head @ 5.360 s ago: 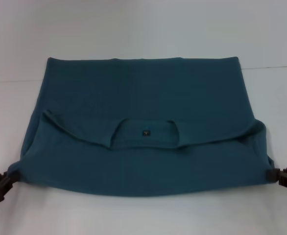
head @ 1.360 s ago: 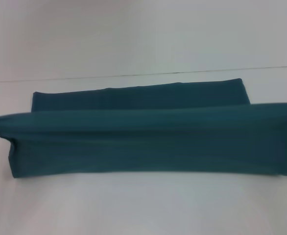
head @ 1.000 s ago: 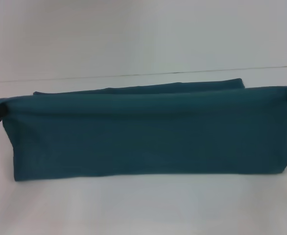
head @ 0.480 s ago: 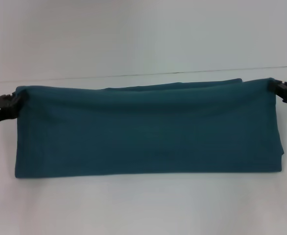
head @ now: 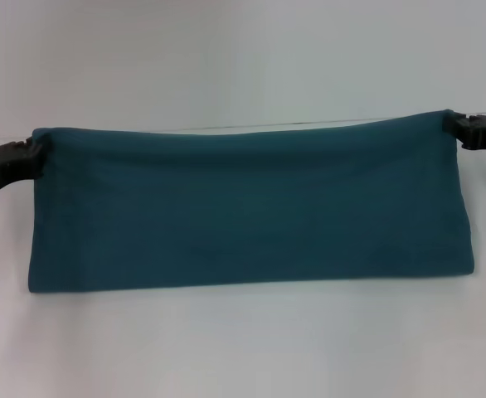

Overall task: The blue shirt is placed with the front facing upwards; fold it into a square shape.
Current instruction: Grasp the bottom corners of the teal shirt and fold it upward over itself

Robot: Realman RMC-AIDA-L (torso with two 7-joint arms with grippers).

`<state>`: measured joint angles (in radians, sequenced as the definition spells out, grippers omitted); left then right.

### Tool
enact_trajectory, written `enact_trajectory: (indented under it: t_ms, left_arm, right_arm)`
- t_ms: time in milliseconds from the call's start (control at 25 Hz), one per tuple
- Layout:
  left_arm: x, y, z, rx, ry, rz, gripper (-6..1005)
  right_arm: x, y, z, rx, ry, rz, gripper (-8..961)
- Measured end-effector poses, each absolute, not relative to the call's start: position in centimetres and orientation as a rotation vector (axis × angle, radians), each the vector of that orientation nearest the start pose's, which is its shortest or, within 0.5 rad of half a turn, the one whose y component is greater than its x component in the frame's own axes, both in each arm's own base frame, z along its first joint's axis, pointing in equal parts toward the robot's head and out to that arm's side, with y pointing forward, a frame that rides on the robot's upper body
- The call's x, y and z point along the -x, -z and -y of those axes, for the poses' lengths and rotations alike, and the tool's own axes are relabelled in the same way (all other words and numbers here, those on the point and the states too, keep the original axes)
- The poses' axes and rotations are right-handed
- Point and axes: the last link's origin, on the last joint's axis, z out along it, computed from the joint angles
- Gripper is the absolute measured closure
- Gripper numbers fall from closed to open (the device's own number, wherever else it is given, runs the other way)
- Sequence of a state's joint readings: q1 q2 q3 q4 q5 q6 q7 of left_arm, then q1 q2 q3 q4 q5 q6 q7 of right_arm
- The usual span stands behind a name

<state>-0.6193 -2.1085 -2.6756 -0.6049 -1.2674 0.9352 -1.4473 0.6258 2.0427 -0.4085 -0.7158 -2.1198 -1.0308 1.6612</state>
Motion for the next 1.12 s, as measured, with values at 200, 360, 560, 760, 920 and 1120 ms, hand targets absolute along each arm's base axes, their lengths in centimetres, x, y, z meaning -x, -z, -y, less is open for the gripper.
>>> enact_trajectory:
  t_ms: [200, 360, 560, 760, 920, 1120]
  left_arm:
    - [29.4, -3.4, -42.2, 1.965, 0.611, 0.900, 926]
    - [29.1, -3.3, -42.8, 1.949, 0.599, 0.898, 925]
    - [28.9, -3.2, -43.2, 1.939, 0.589, 0.899, 925]
    - [28.6, -2.7, -43.9, 1.923, 0.550, 0.890, 925]
    - [28.4, -2.4, -44.2, 1.920, 0.531, 0.884, 925]
    - [28.6, -2.2, -44.6, 1.878, 0.499, 0.900, 925]
  right_arm:
    - [-30.9, -7.7, -42.3, 1.993, -0.488, -0.940, 918]
    - [-30.6, -7.1, -42.9, 1.982, -0.474, -0.935, 918]
    - [-30.3, -6.2, -43.7, 1.977, -0.451, -0.929, 918]
    - [-30.1, -5.5, -44.0, 1.976, -0.439, -0.926, 918]
    - [-30.2, -5.3, -44.1, 1.954, -0.440, -0.940, 917]
    - [-30.7, -5.1, -44.3, 1.897, -0.436, -0.972, 917]
